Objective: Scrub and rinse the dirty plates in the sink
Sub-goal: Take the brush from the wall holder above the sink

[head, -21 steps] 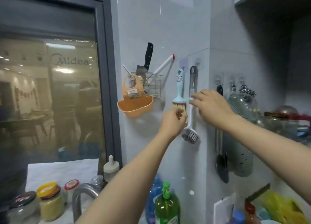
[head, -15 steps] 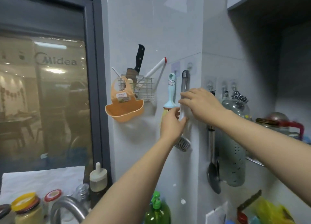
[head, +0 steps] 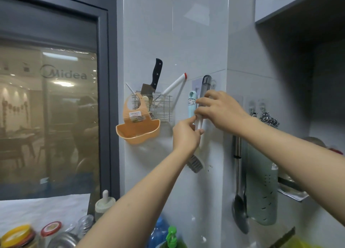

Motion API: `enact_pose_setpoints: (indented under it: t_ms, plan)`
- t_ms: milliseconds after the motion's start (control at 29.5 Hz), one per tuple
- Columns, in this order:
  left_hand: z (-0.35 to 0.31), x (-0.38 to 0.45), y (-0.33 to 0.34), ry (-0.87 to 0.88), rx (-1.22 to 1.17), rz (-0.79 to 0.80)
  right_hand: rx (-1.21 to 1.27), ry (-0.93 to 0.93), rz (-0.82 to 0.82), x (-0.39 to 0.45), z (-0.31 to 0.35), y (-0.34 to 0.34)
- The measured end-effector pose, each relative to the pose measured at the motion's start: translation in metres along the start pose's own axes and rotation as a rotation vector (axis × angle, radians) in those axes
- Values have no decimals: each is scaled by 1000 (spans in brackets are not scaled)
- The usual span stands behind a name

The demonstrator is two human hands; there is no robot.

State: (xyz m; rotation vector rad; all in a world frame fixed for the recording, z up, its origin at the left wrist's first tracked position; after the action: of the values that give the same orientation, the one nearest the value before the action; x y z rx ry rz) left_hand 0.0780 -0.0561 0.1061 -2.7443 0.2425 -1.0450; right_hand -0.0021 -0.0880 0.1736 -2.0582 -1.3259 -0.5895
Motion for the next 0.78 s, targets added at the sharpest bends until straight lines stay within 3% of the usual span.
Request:
enact_pose_setpoints:
  t_ms: [238,373,509,611,679,781]
  plan:
    - [12,-15,-25,-22,-10,-6,-72,-57,14,7,28,2]
    - [36,-39,-39,-37,61,69,56,-70,149,2,60,9]
    - [79,-79,-54,-42,229,216,161,71,671,-26,115,39]
    - [116,-121,-47,-64,289,397,345,203,896,-73,169,48]
    - [158,-183,-22,-90,383,659,633,490,1181,-153,235,51]
    - [188,-228,7,-91,452,783,727,747,1201,-225,280,51]
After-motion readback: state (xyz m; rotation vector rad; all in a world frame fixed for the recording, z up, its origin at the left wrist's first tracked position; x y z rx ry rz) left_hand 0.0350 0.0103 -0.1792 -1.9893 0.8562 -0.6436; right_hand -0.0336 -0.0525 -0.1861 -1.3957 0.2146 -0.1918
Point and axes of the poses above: each hand's wrist, its own x-axis towards the middle knuckle, its own y-axis out of the palm, z = x × y, the point moved 10 cm from there along x, towards the middle knuckle, and after that the axes turned 5 degrees about -z, right-handed, at the moved point
